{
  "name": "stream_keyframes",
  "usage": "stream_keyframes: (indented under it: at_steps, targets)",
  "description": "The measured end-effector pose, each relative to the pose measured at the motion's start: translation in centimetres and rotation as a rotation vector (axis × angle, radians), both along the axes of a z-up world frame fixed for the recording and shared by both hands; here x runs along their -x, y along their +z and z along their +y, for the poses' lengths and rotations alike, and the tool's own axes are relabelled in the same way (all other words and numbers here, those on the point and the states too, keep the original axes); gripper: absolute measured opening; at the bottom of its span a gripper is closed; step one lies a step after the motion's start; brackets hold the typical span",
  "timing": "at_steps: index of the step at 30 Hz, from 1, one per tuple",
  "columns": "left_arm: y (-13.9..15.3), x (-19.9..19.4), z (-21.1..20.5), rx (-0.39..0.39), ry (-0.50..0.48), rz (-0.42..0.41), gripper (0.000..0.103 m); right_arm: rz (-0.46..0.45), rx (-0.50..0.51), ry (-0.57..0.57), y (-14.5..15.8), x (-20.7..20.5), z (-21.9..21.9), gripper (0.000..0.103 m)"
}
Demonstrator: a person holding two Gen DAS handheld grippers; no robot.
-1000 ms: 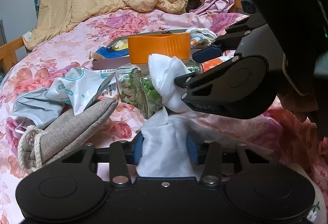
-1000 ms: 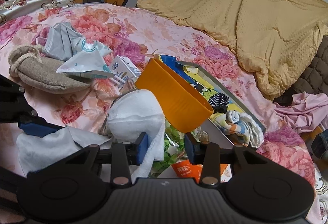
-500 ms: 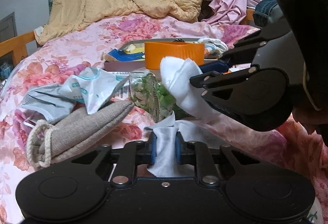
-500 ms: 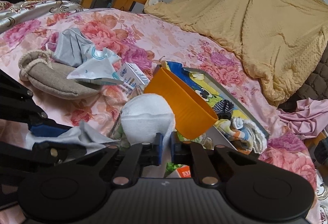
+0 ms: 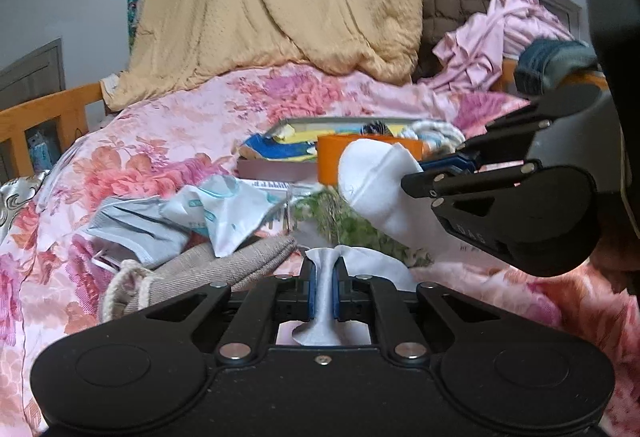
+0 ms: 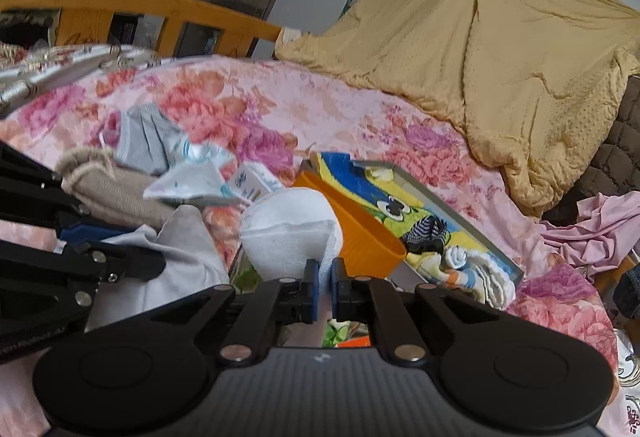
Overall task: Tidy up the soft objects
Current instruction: 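Lift and carry the pale blue cloth and white sock over the tray with both tools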
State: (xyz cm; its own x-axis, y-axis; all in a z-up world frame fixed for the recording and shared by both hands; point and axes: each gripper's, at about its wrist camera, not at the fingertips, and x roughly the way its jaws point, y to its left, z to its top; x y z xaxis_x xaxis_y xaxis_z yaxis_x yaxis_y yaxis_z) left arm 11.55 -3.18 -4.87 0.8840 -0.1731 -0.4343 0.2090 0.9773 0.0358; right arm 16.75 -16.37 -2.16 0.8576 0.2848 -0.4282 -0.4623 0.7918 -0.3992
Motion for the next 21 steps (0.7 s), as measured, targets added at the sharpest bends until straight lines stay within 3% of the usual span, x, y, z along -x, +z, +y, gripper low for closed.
stream_keyframes:
  at_steps: [7, 21]
  targets:
    - [1.5, 1.1, 1.0, 0.092, 0.025, -0.025, 0.007, -0.033, -0.159, 0.029, 2.4, 0.4, -1.9, 0.006]
    - [6.8, 0.5, 0.9, 0.079, 0.030, -0.158, 0.007, -0.147, -0.371, -0.018, 5.5, -1.5, -6.8, 0.006]
